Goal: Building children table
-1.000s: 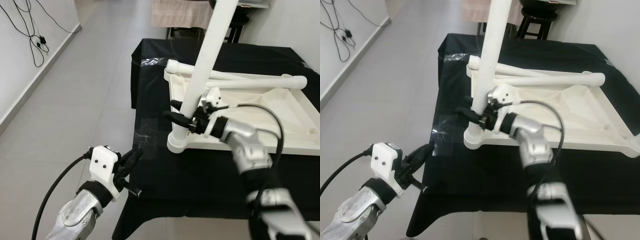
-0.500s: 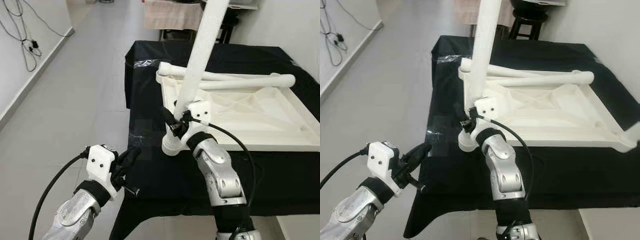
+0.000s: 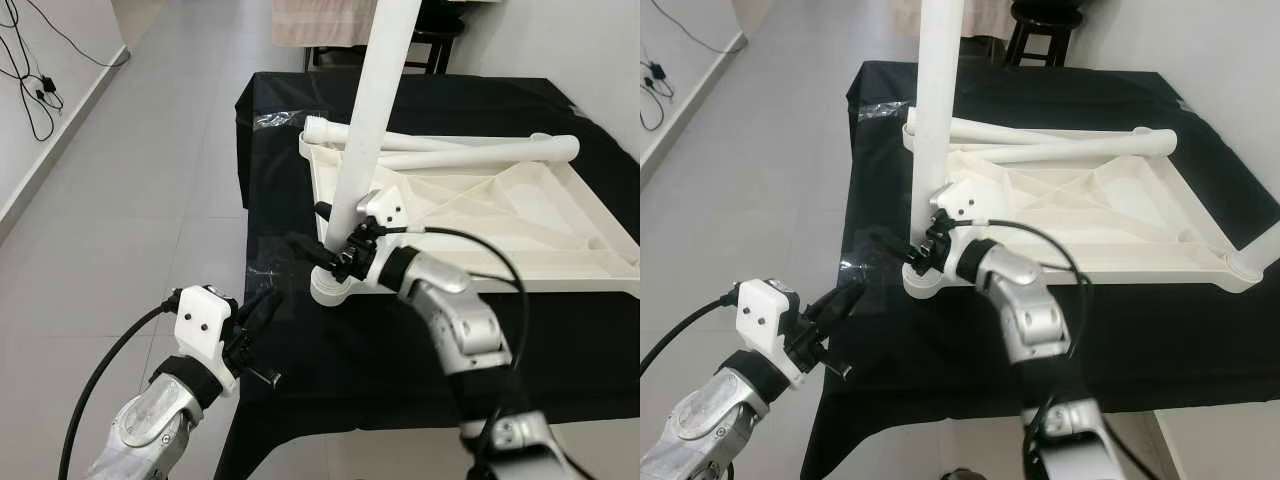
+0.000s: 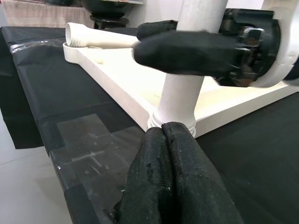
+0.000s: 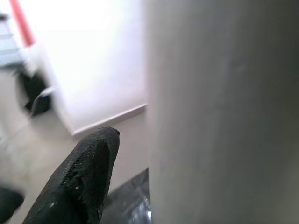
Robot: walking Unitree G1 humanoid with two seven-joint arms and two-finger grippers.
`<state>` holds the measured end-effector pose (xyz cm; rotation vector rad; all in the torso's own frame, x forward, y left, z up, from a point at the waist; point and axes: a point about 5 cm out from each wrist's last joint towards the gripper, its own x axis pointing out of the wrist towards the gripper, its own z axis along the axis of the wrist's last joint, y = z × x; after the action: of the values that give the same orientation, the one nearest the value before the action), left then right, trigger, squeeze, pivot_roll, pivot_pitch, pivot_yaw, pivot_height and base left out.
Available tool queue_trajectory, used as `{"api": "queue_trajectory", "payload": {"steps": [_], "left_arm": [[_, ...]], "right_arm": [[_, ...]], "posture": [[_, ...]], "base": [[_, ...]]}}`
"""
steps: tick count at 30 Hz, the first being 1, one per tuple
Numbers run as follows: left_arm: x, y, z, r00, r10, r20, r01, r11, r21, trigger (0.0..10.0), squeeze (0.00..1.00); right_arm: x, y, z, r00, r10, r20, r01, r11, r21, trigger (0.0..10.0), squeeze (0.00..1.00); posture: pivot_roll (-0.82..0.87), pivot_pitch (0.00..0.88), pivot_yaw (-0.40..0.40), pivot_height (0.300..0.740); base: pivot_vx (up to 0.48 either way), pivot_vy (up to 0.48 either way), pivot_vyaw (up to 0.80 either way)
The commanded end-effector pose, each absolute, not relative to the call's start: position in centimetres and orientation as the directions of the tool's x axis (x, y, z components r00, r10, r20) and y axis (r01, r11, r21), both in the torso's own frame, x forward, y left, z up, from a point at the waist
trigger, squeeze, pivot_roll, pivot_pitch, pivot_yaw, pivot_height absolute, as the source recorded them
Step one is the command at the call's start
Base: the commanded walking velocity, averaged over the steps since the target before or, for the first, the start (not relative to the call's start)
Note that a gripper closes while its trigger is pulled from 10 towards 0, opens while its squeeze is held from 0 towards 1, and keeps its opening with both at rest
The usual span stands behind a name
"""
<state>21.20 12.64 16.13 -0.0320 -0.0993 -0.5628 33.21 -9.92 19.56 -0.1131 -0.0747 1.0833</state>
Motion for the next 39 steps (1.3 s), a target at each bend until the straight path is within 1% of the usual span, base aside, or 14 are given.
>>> {"api": "queue_trajectory", "payload": {"steps": [1, 6, 7, 9, 10, 19, 23, 27, 28, 31, 33, 34, 35, 39], "left_arm": [[21.1, 12.7, 15.7, 0.840, -0.536, 0.081, 0.539, 0.843, -0.006, 10.0, 0.00], [21.1, 12.6, 15.7, 0.840, -0.536, 0.079, 0.538, 0.843, -0.005, 10.0, 0.00], [21.1, 12.6, 15.6, 0.840, -0.536, 0.079, 0.538, 0.843, -0.005, 10.0, 0.00], [21.1, 12.6, 15.6, 0.840, -0.536, 0.079, 0.538, 0.843, -0.005, 10.0, 0.00], [21.1, 12.6, 15.6, 0.840, -0.536, 0.078, 0.538, 0.843, -0.005, 10.0, 0.00], [21.0, 12.4, 15.6, 0.839, -0.538, 0.079, 0.540, 0.841, -0.007, 10.0, 0.00], [20.9, 12.3, 15.6, 0.839, -0.538, 0.080, 0.541, 0.841, -0.008, 10.0, 0.00], [20.8, 12.3, 15.7, 0.838, -0.539, 0.082, 0.542, 0.841, -0.009, 10.0, 0.00], [20.7, 12.4, 15.8, 0.838, -0.539, 0.082, 0.542, 0.840, -0.009, 10.0, 0.00], [20.7, 12.4, 15.8, 0.838, -0.540, 0.083, 0.542, 0.840, -0.010, 10.0, 0.00], [20.6, 12.6, 15.9, 0.838, -0.540, 0.083, 0.542, 0.840, -0.010, 10.0, 0.00], [20.5, 12.7, 15.9, 0.838, -0.540, 0.083, 0.542, 0.840, -0.011, 10.0, 0.00], [20.5, 12.7, 15.9, 0.838, -0.540, 0.083, 0.543, 0.840, -0.011, 10.0, 0.00], [20.5, 12.7, 15.9, 0.837, -0.540, 0.082, 0.543, 0.840, -0.011, 10.0, 0.00]], "right_arm": [[33.2, -9.4, 18.8, 0.288, 0.955, -0.069, -0.954, 0.279, -0.113, 10.0, 0.00], [34.5, -10.4, 18.8, 0.251, 0.963, -0.099, -0.968, 0.248, -0.044, 10.0, 0.00], [34.9, -10.7, 18.8, 0.255, 0.960, -0.114, -0.967, 0.253, -0.033, 8.2, 0.00], [35.2, -11.0, 18.8, 0.258, 0.958, -0.123, -0.966, 0.257, -0.027, 8.2, 0.00], [35.4, -11.1, 18.9, 0.264, 0.956, -0.125, -0.965, 0.262, -0.029, 0.0, 0.00], [35.9, -12.9, 19.1, 0.251, 0.962, -0.103, -0.968, 0.251, -0.018, 0.0, 0.00], [35.5, -13.9, 18.9, 0.306, 0.949, -0.076, -0.952, 0.303, -0.047, 0.0, 0.00], [33.8, -14.7, 18.7, 0.337, 0.941, -0.027, -0.941, 0.335, -0.055, 0.0, 0.00], [33.1, -14.7, 18.5, 0.353, 0.935, -0.011, -0.935, 0.352, -0.050, 0.4, 0.00], [31.9, -14.6, 18.2, 0.392, 0.920, 0.008, -0.919, 0.392, -0.036, 0.2, 0.00], [31.8, -13.5, 17.0, 0.609, 0.793, -0.002, -0.793, 0.609, -0.015, 0.0, 0.00], [32.0, -13.0, 16.3, 0.802, 0.597, 0.007, -0.597, 0.801, 0.040, 0.0, 0.00], [31.1, -11.6, 15.3, 0.875, 0.483, -0.023, -0.479, 0.872, 0.098, 0.0, 0.00], [30.0, -9.4, 14.5, 0.896, 0.442, -0.051, -0.432, 0.891, 0.138, 0.0, 0.00]], "posture": [[0.09, 0.115, -0.086, 0.740], [0.10, 0.112, -0.088, 0.740], [0.10, 0.112, -0.088, 0.740], [0.10, 0.112, -0.088, 0.740], [0.10, 0.110, -0.088, 0.740], [0.10, 0.108, -0.086, 0.740], [0.09, 0.112, -0.086, 0.740], [0.08, 0.124, -0.087, 0.740], [0.07, 0.128, -0.087, 0.740], [0.07, 0.129, -0.087, 0.740], [0.06, 0.136, -0.092, 0.740], [0.05, 0.139, -0.091, 0.740], [0.05, 0.141, -0.088, 0.740], [0.06, 0.133, -0.083, 0.740]], "base": [[0.000, 0.000, 0.00], [0.000, 0.000, 0.00], [0.000, 0.000, 0.00], [0.000, 0.000, 0.00], [0.000, 0.000, 0.00], [0.000, 0.000, 0.00], [0.000, 0.000, 0.00], [0.000, 0.000, 0.00], [0.000, 0.000, 0.00], [0.000, 0.000, 0.00], [0.000, 0.000, 0.00], [0.000, 0.000, 0.00], [0.000, 0.000, 0.00], [0.000, 0.000, 0.00]]}}
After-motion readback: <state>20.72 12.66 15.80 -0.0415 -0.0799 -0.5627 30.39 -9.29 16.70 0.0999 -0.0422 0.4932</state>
